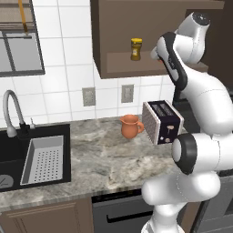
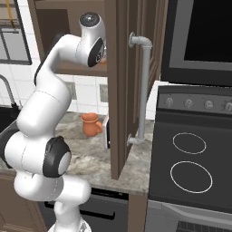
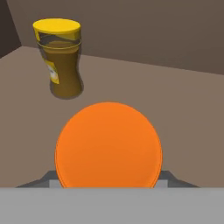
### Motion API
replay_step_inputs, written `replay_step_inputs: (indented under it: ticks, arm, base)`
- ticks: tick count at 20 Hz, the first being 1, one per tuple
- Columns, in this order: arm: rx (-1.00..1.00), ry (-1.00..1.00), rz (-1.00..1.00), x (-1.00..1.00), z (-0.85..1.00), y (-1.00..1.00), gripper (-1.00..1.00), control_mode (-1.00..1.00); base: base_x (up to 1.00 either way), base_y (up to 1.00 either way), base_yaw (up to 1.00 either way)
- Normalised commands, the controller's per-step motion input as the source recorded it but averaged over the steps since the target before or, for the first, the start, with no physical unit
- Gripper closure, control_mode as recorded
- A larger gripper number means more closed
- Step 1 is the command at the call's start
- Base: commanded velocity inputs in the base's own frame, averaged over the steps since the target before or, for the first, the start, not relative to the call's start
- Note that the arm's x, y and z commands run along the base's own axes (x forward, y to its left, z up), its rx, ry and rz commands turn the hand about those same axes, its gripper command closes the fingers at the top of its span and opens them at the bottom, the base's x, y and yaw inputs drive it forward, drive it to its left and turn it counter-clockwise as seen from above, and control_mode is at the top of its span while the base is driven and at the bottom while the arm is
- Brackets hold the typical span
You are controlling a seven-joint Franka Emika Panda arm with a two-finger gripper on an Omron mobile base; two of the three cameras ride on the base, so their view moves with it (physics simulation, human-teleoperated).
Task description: Pick the canned food and jam from the counter and place them in the cabinets closest to them.
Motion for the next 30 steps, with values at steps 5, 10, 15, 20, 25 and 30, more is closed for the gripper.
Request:
replay_step_inputs:
  ticks: [5, 10, 15, 20, 25, 30]
  arm:
    - [0.00, 0.00, 0.00, 0.00, -0.04, 0.00, 1.00, -1.00]
    - [-0.01, 0.00, 0.00, 0.00, -0.12, 0.00, 1.00, -1.00]
    - [0.00, 0.00, 0.00, 0.00, -0.06, 0.00, 1.00, -1.00]
    - [0.00, 0.00, 0.00, 0.03, -0.03, 0.00, 1.00, -1.00]
    - [0.00, 0.00, 0.00, 0.00, 0.00, 0.00, 1.00, -1.00]
    - [0.00, 0.00, 0.00, 0.10, 0.00, 0.00, 1.00, -1.00]
  base:
    - [0.00, 0.00, 0.00]
    - [0.00, 0.00, 0.00]
    - [0.00, 0.00, 0.00]
    - [0.00, 0.00, 0.00]
    - [0.00, 0.00, 0.00]
    - [0.00, 0.00, 0.00]
